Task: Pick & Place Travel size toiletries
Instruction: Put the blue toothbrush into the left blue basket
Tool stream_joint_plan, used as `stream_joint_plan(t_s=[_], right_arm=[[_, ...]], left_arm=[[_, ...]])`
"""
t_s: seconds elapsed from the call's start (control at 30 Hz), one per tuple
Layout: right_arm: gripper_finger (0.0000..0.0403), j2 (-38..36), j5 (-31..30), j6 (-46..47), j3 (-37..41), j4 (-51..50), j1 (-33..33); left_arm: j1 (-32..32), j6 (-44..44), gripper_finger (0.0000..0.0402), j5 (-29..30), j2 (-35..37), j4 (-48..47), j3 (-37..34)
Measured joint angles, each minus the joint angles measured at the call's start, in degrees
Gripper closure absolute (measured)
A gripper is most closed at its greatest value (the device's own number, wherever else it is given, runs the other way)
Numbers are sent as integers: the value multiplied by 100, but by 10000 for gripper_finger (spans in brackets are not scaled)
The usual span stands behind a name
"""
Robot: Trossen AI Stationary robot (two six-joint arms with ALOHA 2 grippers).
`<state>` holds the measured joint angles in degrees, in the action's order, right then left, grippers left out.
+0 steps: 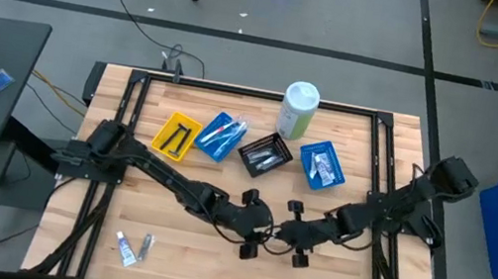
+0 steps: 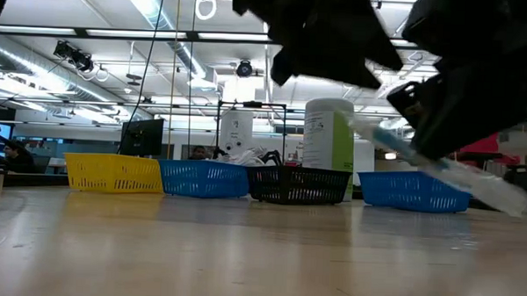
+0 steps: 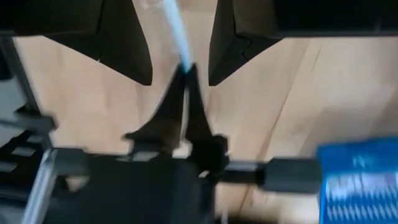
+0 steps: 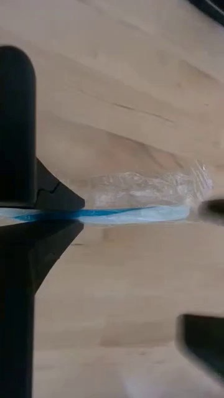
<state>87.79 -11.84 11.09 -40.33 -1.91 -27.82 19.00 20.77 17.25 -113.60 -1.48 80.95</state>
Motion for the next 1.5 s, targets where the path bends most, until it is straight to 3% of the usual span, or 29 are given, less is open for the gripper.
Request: stream_joint_plan(t_s=[0.2,0.63,0.8,1.0,1.17,1.33,1.5], right_arm=[[388,57,-12,1,10,82,244],[380,55,3,-41,6,264,428],[379,52,0,-57,6,376,429],[364,50,-5,-195,6,398,429],[327,47,-2,-79,1,379,429],[301,-150,145,274,-340,-606,372],[294,-502,225,705,-865,-1776,337]], left_arm=[[-133,108,225,-259,-392,-96,-12],[-138,-66,234,-34,-566,-433,-7],[-138,-161,280,-29,-564,-388,-7],[-140,-41,374,39,-562,-420,-7],[-65,22,374,171,-562,-446,-7],[170,261,374,175,-382,-840,-7],[412,693,375,1217,305,-2157,-7]])
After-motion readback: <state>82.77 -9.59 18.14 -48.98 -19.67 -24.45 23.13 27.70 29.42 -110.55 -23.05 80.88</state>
